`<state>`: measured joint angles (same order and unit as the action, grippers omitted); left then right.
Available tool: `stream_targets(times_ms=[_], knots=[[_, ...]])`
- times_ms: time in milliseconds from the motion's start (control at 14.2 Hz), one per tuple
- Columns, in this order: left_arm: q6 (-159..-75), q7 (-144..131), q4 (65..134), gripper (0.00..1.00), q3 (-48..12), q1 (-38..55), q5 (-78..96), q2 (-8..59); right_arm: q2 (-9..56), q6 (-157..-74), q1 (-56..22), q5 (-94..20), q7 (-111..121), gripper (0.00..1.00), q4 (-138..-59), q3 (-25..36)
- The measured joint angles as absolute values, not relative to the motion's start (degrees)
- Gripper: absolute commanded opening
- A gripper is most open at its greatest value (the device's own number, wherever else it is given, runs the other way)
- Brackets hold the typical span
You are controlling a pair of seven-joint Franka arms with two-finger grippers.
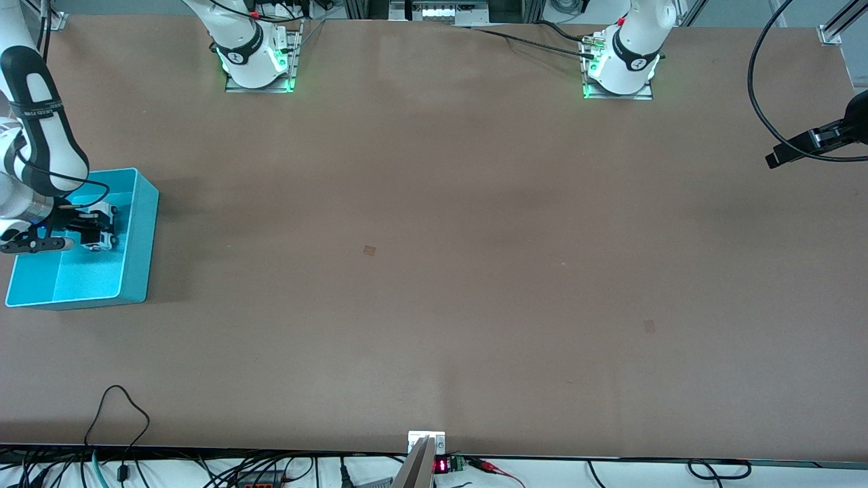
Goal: Wind and store white jeep toy
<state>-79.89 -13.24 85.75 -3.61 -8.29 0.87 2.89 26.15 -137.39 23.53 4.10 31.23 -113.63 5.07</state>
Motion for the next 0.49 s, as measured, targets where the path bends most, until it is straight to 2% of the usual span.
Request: stream_targets(times_ms=[282, 494], knots=[[-79.9, -13.2, 85.8, 1.0, -3.6, -8.3, 0.9, 2.9, 21.0, -127.6, 23.1, 4.2, 31.7, 1.0, -111.2, 4.1], [-79.9, -13.2, 85.8, 1.0, -3.6, -8.4, 0.9, 2.9, 17.8, -116.8, 21.9, 4.2, 34.4, 1.0, -104.4, 1.5]])
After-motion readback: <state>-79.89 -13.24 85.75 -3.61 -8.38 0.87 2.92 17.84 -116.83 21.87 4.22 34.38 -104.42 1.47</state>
